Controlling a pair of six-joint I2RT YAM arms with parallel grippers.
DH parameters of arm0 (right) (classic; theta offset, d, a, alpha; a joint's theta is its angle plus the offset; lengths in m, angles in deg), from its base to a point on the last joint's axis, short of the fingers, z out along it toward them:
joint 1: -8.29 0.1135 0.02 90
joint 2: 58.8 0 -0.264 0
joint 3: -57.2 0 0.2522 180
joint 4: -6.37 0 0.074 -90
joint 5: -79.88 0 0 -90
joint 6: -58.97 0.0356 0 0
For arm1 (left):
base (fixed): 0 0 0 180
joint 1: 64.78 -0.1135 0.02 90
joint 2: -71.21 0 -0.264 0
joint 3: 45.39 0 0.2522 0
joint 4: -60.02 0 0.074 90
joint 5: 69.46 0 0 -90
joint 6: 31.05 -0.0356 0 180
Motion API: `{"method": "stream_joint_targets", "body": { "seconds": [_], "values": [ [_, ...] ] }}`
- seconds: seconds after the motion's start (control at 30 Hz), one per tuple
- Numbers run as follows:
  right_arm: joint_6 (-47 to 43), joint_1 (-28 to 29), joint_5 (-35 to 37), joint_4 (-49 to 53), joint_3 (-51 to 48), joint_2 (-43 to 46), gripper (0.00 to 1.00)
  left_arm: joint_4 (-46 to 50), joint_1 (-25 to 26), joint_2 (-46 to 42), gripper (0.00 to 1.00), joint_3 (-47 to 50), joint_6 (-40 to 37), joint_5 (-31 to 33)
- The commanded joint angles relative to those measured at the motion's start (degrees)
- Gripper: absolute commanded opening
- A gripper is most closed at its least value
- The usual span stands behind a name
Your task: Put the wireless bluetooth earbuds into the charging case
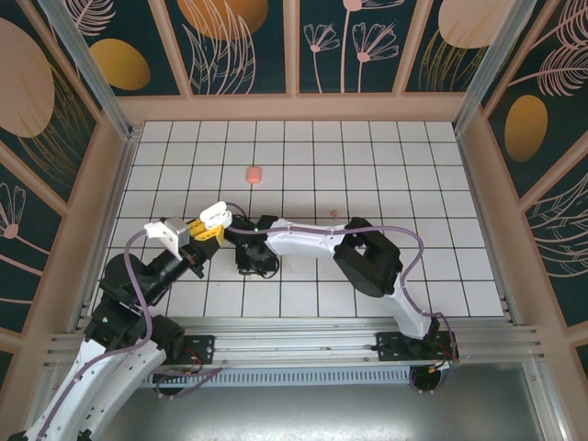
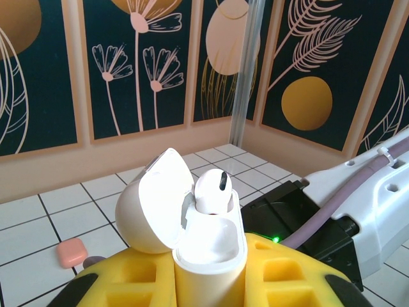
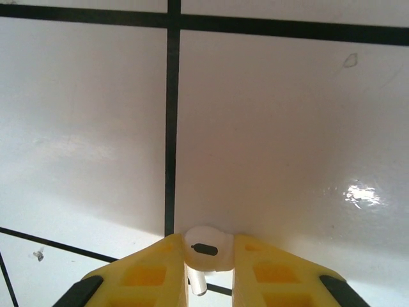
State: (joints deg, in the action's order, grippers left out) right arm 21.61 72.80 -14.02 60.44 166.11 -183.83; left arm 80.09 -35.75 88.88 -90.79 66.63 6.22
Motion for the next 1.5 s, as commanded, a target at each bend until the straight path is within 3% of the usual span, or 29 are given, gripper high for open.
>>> {"method": "stream_joint_targets", "body": {
  "seconds": [0.0, 0.33, 0.5, 0.7, 0.93, 1.27, 1.47],
  "values": [
    [-2.29, -0.56, 4.52, 4.42, -0.23, -0.41, 0.18, -1.96, 0.19, 0.13, 0.00, -1.59, 0.10, -0.63],
    [-9.29, -5.25, 9.16, -0.48, -17.73, 10.05, 0.16, -7.65, 0.25, 3.84, 0.00, -0.45, 2.75, -3.62],
    [-17.64, -8.33, 13.80, -2.38, -27.55, 18.18, 0.16, -11.01, 0.22, 8.69, 0.00, -1.01, 2.16, -4.20],
    [-30.33, -13.94, 11.89, -5.49, -36.81, 25.56, 0.16, -17.40, 0.23, 13.97, 0.00, 0.18, 4.12, -5.10],
    [-38.63, -19.18, 10.01, -7.03, -39.92, 30.39, 0.21, -19.66, 0.25, 16.53, 0.00, 2.69, 3.50, -3.51],
    [-40.23, -23.61, 5.07, -10.55, -42.12, 30.11, 0.24, -21.27, 0.22, 18.39, 0.00, 4.02, 4.25, -3.15],
    [-36.03, -25.35, 0.58, -13.17, -43.74, 31.89, 0.34, -22.72, 0.28, 19.92, 0.00, 4.48, 4.89, -3.77]
  ]
}}
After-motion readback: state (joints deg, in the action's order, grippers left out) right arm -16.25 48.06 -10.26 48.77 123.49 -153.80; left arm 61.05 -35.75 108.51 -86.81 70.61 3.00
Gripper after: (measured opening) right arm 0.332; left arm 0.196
